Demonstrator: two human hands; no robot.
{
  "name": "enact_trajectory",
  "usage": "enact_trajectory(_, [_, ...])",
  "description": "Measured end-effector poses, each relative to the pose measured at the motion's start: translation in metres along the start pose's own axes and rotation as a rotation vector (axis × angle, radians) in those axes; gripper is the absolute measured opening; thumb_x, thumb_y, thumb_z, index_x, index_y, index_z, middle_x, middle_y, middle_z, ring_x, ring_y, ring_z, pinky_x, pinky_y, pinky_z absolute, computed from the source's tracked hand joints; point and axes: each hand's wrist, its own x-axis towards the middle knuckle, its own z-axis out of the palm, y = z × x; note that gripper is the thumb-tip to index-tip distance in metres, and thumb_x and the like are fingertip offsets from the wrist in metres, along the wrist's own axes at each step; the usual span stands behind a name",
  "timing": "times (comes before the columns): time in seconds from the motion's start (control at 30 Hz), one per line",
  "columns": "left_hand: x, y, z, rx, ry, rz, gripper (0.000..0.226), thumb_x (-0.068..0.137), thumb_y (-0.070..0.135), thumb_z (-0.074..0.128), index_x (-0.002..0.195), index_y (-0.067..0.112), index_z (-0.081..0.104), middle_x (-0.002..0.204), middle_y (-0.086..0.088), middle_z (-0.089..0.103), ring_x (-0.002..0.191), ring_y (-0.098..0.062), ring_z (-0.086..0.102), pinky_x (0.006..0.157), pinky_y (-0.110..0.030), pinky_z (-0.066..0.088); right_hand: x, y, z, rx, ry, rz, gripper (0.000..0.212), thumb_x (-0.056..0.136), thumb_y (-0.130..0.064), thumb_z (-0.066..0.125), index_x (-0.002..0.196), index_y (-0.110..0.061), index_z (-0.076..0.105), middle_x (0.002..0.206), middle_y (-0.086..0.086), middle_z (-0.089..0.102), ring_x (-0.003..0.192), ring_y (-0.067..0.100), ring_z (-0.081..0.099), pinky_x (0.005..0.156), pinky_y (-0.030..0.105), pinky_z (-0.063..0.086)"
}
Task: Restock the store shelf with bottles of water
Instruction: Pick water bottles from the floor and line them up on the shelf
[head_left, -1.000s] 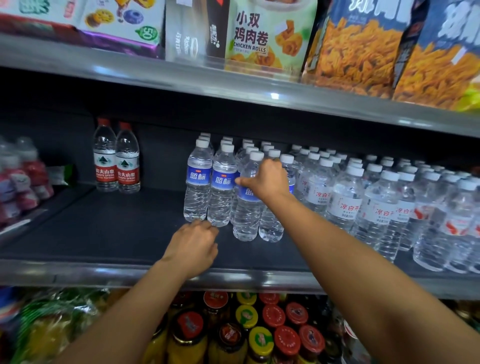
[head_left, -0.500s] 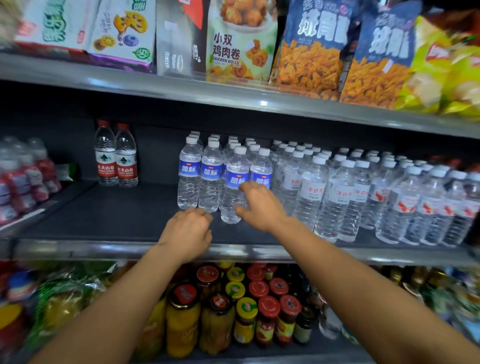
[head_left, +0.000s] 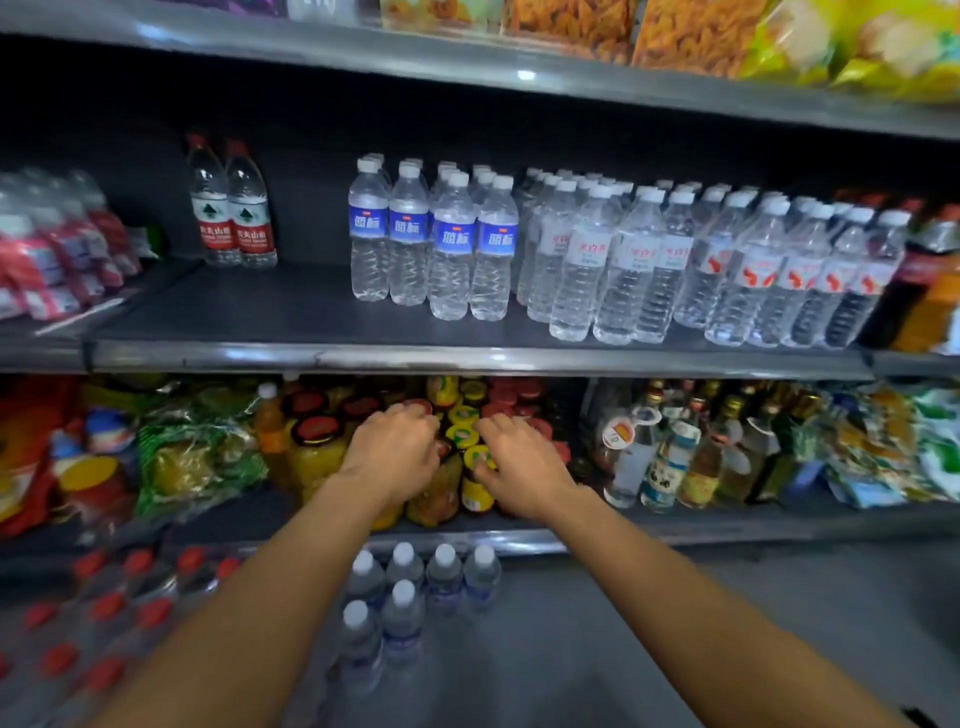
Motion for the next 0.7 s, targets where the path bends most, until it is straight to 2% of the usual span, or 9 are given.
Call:
enact_trajectory(0.17, [-0.043,0.023,0.047,-0.056,-0.11,0.025,0.031,0.093,0.028,0.046,0.118,0.015,0.058,0.118,-0.005,0.057,0.111,-0.027,0.053,0.082,-0.035,0.046,-0.05,-0.004,0.048,0.06,-0.085,0.066,0.037,0.092,-0.03,0.052,0.121,-0.008,0.049,0.121,0.013,0.052,0.112,0.033,0.047,0.089,0.039,0.036])
enact_trajectory(0.33, [-0.076,0.036,0.108,-0.115,-0.269,0.003,0.034,0.093,0.028,0.046,0.123,0.017,0.056,0.122,-0.005,0.056,0.114,-0.025,0.052,0.086,-0.036,0.044,-0.088,-0.001,0.101,0.157,-0.152,0.161,0.042,0.091,-0.028,0.052,0.128,-0.009,0.047,0.125,0.012,0.052,0.117,0.032,0.047,0.091,0.038,0.038])
enact_trajectory(0.5, [-0.096,0.043,0.164,-0.172,-0.408,-0.008,0.026,0.092,0.024,0.045,0.113,0.014,0.058,0.119,-0.01,0.057,0.108,-0.03,0.054,0.085,-0.038,0.047,-0.117,0.0,0.162,0.257,-0.239,0.277,0.049,0.09,-0.03,0.054,0.134,-0.011,0.045,0.132,0.011,0.051,0.122,0.031,0.047,0.098,0.037,0.039])
enact_trajectory(0.7, [-0.103,0.054,0.233,-0.227,-0.499,-0.031,0.035,0.092,0.027,0.047,0.123,0.013,0.056,0.127,-0.008,0.055,0.116,-0.027,0.053,0.092,-0.036,0.047,-0.126,0.011,0.225,0.31,-0.315,0.404,0.053,0.094,-0.033,0.052,0.14,-0.011,0.04,0.135,0.013,0.05,0.123,0.031,0.045,0.101,0.036,0.037])
